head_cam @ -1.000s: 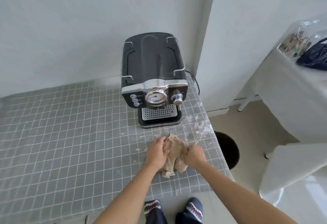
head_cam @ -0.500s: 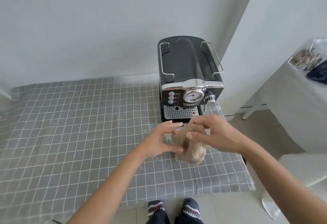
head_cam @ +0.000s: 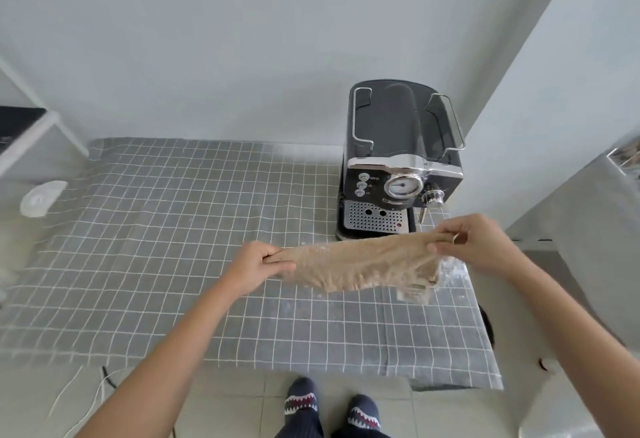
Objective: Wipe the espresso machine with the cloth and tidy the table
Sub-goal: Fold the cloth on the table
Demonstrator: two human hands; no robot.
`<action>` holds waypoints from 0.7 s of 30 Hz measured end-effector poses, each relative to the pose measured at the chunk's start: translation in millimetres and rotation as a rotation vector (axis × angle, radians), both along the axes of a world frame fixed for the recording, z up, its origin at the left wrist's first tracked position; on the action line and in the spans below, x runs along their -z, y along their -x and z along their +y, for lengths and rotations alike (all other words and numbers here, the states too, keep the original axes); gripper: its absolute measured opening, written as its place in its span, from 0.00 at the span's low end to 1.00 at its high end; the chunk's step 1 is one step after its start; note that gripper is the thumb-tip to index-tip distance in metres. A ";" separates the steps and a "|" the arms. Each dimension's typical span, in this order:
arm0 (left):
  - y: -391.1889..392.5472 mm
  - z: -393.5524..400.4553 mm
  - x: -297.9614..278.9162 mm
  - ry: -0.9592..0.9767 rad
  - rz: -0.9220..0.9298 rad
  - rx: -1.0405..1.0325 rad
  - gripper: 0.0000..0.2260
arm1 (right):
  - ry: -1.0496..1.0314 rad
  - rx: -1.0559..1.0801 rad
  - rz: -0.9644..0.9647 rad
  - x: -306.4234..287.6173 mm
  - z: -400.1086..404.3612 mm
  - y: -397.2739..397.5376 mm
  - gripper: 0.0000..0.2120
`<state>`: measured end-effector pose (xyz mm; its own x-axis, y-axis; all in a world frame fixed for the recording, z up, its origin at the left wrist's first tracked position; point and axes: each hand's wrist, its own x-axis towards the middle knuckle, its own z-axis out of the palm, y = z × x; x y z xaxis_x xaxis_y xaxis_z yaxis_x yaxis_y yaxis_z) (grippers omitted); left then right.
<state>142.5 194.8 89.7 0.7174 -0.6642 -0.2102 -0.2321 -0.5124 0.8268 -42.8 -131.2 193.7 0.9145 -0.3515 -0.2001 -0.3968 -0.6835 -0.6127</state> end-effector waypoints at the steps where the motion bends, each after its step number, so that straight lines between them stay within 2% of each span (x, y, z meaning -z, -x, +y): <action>1: -2.9 1.3 1.8 -0.008 -0.050 -0.007 0.21 | 0.033 0.055 0.005 13.2 -1.7 1.0 0.11; 4: 1.9 -1.3 5.3 0.002 -0.217 -0.016 0.08 | -0.023 0.255 -0.103 43.7 2.4 8.1 0.11; 8: 30.6 5.5 40.3 -0.002 -0.513 0.015 0.16 | 0.094 0.237 -0.260 97.0 17.2 37.7 0.12; 10: 48.0 14.2 71.2 -0.112 -0.464 0.111 0.18 | 0.100 0.222 -0.200 132.4 26.7 61.7 0.11; 14: 71.8 33.1 106.9 -0.448 -0.234 0.368 0.23 | 0.081 0.158 0.042 191.5 47.0 104.9 0.15; 16: 68.8 28.3 98.3 -0.595 -0.272 0.471 0.31 | 0.079 0.172 0.071 204.5 59.6 115.5 0.19; 18: 60.8 3.7 82.6 -0.605 -0.387 0.473 0.33 | 0.070 0.291 0.045 208.5 69.6 116.2 0.19; 21: 55.5 -64.7 69.5 -0.384 -0.475 0.438 0.24 | -0.072 0.613 0.089 207.7 77.5 107.1 0.11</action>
